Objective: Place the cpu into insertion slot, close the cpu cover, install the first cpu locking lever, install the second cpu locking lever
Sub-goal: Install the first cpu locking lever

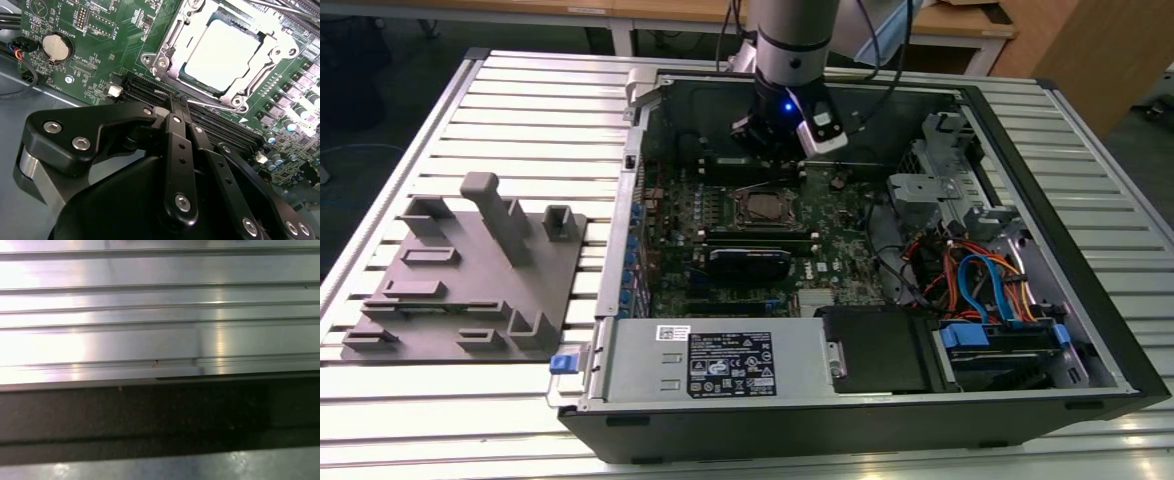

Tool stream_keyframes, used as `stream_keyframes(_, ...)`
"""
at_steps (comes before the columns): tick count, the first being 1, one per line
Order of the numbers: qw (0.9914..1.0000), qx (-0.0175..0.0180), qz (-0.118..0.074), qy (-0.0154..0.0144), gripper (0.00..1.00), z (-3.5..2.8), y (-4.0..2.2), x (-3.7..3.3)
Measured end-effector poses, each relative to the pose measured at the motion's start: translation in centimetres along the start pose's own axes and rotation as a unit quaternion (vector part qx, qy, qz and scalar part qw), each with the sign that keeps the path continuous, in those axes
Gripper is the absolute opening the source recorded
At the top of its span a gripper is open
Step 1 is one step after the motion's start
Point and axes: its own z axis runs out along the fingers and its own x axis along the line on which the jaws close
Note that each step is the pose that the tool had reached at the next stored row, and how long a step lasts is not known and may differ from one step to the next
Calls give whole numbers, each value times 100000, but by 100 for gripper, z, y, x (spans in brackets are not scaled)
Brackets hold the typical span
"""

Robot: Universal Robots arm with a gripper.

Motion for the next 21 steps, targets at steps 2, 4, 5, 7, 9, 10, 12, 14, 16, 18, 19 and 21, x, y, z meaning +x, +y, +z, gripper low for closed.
stream_keyframes(2,100000,28,-3,2,11,5,0,-1)
stream_keyframes(4,100000,27,0,2,11,12,-1,-1)
stream_keyframes(5,100000,25,-4,2,11,16,-1,-2)
stream_keyframes(7,100000,27,-8,7,11,27,-2,-5)
stream_keyframes(9,100000,27,-2,20,11,38,-2,-8)
stream_keyframes(10,100000,30,-1,31,11,43,-3,-10)
stream_keyframes(12,100000,60,5,35,11,53,-3,-12)
stream_keyframes(14,100000,107,-1,39,11,62,-4,-15)
stream_keyframes(16,100000,144,-2,54,11,71,-5,-17)
stream_keyframes(18,100000,170,-1,68,11,80,-5,-19)
stream_keyframes(19,100000,176,0,79,11,84,-5,-21)
stream_keyframes(21,100000,184,3,108,11,91,-6,-22)
